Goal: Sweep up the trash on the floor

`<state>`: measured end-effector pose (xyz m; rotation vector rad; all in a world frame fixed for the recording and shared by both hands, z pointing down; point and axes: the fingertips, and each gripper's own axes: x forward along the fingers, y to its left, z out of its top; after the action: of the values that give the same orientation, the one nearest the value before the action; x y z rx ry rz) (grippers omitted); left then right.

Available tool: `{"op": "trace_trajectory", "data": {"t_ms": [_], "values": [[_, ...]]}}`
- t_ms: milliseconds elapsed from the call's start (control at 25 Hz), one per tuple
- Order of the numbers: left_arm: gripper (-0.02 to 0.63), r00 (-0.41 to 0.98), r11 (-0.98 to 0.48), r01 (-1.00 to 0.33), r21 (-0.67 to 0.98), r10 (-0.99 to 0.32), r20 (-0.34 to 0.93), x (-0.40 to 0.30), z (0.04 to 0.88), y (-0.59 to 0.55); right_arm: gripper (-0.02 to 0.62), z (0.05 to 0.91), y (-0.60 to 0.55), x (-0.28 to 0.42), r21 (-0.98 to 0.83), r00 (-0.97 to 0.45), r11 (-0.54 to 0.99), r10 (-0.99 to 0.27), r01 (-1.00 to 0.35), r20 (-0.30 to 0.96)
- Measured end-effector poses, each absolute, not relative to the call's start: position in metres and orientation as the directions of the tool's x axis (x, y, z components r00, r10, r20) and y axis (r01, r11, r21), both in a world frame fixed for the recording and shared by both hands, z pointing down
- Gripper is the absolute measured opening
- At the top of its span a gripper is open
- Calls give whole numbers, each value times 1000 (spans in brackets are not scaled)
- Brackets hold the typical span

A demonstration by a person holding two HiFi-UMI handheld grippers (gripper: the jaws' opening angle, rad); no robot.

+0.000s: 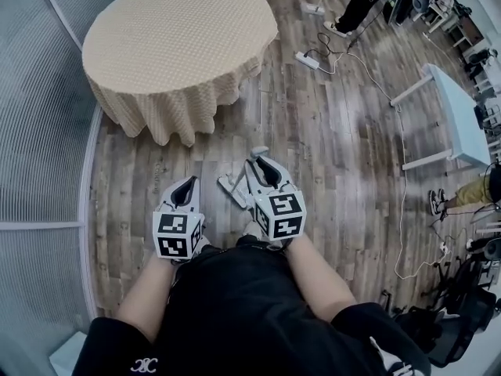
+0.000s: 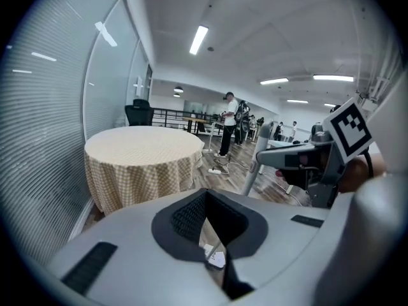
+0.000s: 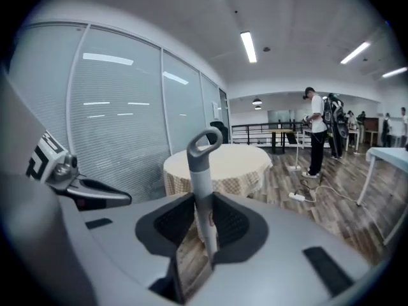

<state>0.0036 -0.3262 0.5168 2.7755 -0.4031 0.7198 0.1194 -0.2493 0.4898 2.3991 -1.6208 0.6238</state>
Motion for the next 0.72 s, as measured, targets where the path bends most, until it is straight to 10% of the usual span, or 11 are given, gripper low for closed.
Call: {"op": "trace_trajectory", "data": {"t_ms": [720], "values": [[-6, 930, -953, -184, 242, -89, 357, 92, 380, -303, 98, 332, -225, 158, -98, 425, -446, -887, -890, 178]]}}
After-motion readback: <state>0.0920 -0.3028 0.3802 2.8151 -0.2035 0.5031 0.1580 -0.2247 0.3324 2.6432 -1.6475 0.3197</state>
